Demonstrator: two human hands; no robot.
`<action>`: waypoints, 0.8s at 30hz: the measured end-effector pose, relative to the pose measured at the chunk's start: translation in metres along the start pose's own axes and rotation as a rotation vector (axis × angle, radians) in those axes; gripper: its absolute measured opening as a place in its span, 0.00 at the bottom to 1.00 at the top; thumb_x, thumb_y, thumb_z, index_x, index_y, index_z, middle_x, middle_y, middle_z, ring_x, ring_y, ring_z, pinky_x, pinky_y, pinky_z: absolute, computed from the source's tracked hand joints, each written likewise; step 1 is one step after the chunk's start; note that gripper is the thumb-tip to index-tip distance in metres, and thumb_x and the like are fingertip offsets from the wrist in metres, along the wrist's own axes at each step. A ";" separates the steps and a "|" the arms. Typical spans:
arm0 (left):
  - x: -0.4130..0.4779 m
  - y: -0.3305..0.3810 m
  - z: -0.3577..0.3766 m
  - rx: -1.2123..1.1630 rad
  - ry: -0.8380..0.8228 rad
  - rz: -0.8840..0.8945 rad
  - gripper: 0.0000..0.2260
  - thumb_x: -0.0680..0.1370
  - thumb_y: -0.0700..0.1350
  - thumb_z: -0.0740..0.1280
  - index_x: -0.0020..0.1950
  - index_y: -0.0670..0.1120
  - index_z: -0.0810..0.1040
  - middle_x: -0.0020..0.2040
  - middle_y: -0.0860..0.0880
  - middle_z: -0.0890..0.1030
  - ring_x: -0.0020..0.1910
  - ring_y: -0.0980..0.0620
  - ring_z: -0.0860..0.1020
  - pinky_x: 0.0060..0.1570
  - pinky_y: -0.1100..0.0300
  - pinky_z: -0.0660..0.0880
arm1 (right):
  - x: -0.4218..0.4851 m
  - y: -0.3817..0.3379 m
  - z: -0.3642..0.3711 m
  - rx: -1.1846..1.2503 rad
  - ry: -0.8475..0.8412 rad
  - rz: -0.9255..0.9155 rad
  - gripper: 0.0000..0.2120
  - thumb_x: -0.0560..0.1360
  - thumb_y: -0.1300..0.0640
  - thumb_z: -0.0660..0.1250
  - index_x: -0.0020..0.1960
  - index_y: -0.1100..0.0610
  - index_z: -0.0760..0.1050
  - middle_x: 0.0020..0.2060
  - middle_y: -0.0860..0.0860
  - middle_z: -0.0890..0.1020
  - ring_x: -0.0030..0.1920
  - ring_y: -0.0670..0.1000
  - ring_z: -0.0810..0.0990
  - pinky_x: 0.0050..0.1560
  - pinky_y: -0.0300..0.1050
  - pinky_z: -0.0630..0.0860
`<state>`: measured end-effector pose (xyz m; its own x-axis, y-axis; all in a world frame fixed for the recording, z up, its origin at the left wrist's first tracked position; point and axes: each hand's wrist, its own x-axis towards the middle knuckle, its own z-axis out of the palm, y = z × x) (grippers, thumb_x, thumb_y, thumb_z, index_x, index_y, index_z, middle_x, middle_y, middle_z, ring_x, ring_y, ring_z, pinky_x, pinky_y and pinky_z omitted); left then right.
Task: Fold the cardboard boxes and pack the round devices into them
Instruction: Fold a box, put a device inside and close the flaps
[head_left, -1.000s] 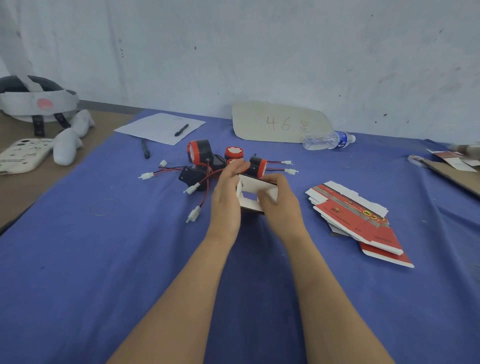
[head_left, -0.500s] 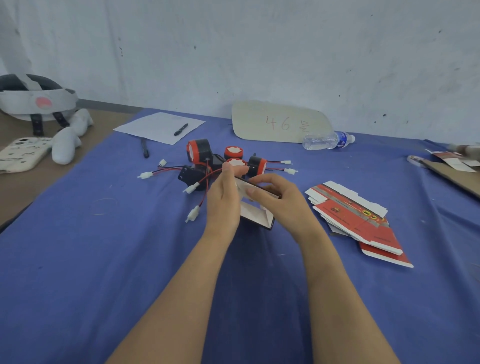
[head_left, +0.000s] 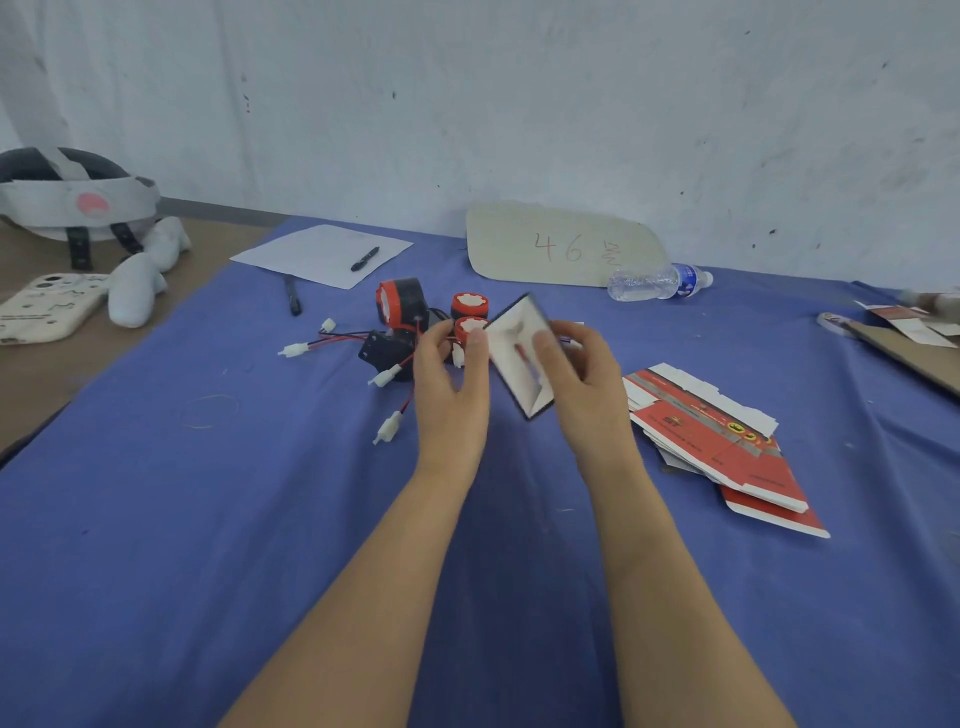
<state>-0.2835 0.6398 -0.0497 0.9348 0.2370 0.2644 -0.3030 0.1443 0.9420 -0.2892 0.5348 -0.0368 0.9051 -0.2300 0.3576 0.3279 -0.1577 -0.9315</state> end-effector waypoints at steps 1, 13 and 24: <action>0.000 -0.002 0.000 -0.002 -0.069 -0.078 0.11 0.79 0.59 0.60 0.60 0.59 0.71 0.61 0.60 0.74 0.60 0.67 0.70 0.59 0.67 0.64 | 0.001 0.001 0.002 0.010 0.050 0.005 0.05 0.79 0.49 0.62 0.53 0.44 0.74 0.44 0.40 0.80 0.41 0.33 0.77 0.37 0.24 0.70; -0.003 -0.003 0.004 -0.103 -0.259 -0.062 0.13 0.83 0.55 0.50 0.61 0.57 0.71 0.56 0.64 0.76 0.49 0.77 0.74 0.43 0.81 0.68 | -0.001 -0.003 0.002 0.189 -0.129 0.148 0.08 0.77 0.57 0.66 0.55 0.56 0.78 0.45 0.48 0.85 0.48 0.47 0.83 0.52 0.40 0.78; 0.000 -0.003 0.003 -0.098 -0.263 -0.093 0.15 0.83 0.58 0.50 0.54 0.59 0.76 0.50 0.63 0.82 0.51 0.69 0.78 0.45 0.75 0.72 | -0.003 -0.004 0.002 0.298 -0.198 0.208 0.08 0.78 0.51 0.64 0.51 0.51 0.80 0.49 0.49 0.85 0.53 0.50 0.83 0.60 0.50 0.76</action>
<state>-0.2813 0.6361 -0.0521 0.9715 -0.0365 0.2344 -0.2183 0.2488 0.9436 -0.2931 0.5380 -0.0342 0.9853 -0.0335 0.1673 0.1706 0.1646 -0.9715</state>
